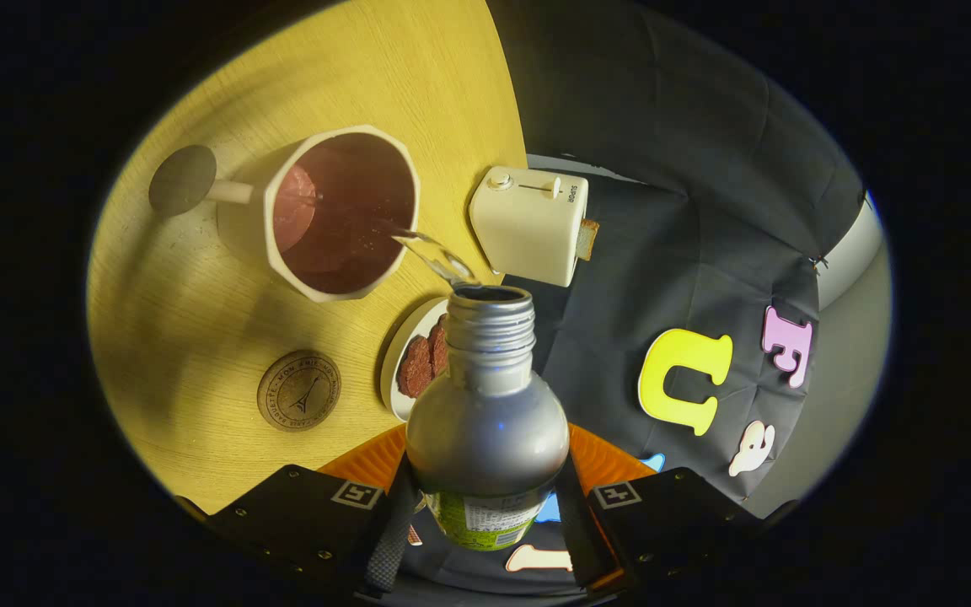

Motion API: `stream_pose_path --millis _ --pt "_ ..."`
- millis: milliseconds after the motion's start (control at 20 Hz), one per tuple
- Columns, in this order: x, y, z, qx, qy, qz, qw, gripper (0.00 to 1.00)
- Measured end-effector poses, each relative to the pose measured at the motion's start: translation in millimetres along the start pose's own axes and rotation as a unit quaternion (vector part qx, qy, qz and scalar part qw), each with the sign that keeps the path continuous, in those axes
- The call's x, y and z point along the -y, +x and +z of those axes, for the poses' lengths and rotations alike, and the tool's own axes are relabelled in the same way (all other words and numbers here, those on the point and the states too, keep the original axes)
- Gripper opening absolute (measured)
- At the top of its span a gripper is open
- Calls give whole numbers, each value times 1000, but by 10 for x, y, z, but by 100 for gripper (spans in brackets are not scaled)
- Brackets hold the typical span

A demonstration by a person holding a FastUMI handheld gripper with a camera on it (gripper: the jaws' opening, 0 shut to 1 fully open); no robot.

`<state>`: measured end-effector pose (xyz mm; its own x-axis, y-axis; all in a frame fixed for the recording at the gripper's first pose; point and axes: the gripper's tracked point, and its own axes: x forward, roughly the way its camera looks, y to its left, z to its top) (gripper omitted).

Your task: Take the bottle from table, then pour the juice into the cup, finally place the bottle on the coaster

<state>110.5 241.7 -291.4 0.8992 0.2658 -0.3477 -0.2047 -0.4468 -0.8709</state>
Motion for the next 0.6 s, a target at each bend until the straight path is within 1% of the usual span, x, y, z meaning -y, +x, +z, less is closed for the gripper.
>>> stream_pose_path --millis 600 --pt "188 17 -59 1 -23 -11 1000 75"
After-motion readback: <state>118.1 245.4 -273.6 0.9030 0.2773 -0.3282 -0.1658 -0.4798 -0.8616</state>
